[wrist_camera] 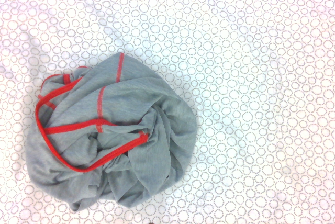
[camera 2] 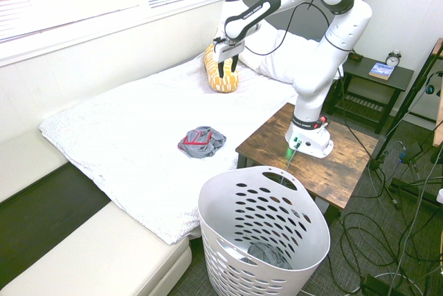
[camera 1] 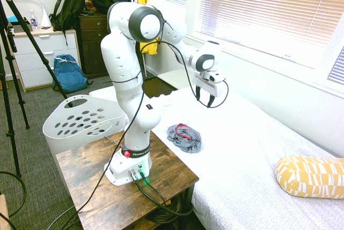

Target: Put my clothes in the laundry bag

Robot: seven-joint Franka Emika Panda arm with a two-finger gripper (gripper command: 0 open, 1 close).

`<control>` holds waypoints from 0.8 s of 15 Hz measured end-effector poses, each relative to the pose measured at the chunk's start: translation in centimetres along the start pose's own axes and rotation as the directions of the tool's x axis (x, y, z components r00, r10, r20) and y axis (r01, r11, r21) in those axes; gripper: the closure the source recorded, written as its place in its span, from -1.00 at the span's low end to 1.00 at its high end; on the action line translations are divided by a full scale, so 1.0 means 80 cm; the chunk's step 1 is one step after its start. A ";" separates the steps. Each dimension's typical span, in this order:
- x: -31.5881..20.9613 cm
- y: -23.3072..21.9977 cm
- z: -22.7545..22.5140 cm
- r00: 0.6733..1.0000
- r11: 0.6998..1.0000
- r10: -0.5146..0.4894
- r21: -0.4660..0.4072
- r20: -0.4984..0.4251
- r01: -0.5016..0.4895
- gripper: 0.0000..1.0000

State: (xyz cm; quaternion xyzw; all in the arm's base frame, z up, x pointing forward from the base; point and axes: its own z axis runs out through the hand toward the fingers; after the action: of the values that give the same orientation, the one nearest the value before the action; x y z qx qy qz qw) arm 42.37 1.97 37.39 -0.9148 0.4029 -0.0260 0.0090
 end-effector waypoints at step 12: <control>-0.071 -0.037 0.187 0.986 0.984 -0.143 0.120 0.081 0.132 -1.00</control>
State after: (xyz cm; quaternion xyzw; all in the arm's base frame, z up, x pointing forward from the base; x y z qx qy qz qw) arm 41.52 8.09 22.36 -0.9387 0.3358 -0.0088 0.0776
